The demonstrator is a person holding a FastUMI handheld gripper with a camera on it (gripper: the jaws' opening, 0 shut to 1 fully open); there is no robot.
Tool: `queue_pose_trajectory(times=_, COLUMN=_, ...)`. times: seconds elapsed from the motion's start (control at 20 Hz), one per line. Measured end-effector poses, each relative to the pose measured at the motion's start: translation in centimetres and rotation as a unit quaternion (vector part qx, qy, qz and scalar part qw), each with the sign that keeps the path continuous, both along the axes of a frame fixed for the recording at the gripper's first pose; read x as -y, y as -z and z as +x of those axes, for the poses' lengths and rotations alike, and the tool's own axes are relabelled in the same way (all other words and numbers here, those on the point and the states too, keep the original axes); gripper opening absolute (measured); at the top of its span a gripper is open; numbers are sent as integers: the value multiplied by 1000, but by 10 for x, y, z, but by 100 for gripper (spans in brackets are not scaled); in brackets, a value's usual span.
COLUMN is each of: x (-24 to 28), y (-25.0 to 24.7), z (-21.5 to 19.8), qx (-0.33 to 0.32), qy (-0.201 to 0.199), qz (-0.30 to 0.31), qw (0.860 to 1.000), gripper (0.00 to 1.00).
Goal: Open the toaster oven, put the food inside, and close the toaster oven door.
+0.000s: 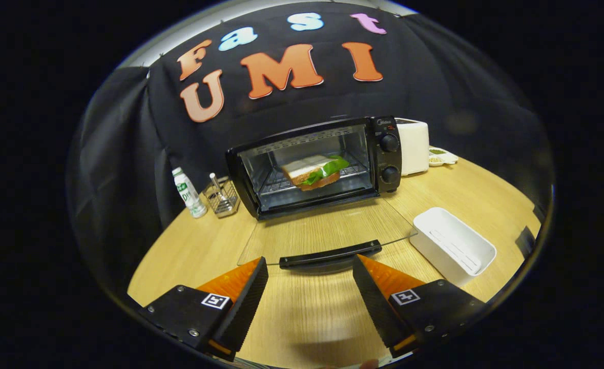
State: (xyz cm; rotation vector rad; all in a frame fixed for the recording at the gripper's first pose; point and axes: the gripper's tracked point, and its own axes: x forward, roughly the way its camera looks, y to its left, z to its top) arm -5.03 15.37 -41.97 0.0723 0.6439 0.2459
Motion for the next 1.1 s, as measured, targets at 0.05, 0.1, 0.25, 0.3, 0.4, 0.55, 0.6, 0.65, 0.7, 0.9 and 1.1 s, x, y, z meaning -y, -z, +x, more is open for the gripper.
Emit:
queue_pose_trajectory(times=0.05, x=1, y=7, z=-3, qx=-8, qy=-9, qz=-14, qw=1000, gripper=98)
queue_pose_trajectory(times=0.1, x=2, y=12, z=-4, qx=-15, qy=-11, qz=-18, qw=1000, gripper=99)
queue_pose_trajectory(times=0.25, x=15, y=36, z=4, qx=-38, qy=8, qz=-50, qw=998, gripper=99)
queue_pose_trajectory(times=0.3, x=18, y=43, z=5, qx=-45, qy=12, qz=-57, qw=997, gripper=99)
queue_pose_trajectory(times=0.4, x=20, y=51, z=7, qx=-54, qy=12, qz=-73, qw=996, gripper=99)
queue_pose_trajectory(times=0.55, x=22, y=57, z=14, qx=-48, qy=-4, qz=-116, qw=992, gripper=99)
queue_pose_trajectory(times=0.6, x=20, y=57, z=14, qx=-46, qy=-13, qz=-123, qw=991, gripper=99)
queue_pose_trajectory(times=0.65, x=17, y=59, z=13, qx=-51, qy=-19, qz=-121, qw=991, gripper=99)
queue_pose_trajectory(times=0.7, x=13, y=61, z=14, qx=-56, qy=-23, qz=-114, qw=992, gripper=100)
queue_pose_trajectory(times=0.9, x=13, y=69, z=18, qx=-68, qy=-16, qz=-113, qw=991, gripper=100)
queue_pose_trajectory(times=1.1, x=14, y=71, z=24, qx=-71, qy=-8, qz=-116, qw=991, gripper=100)
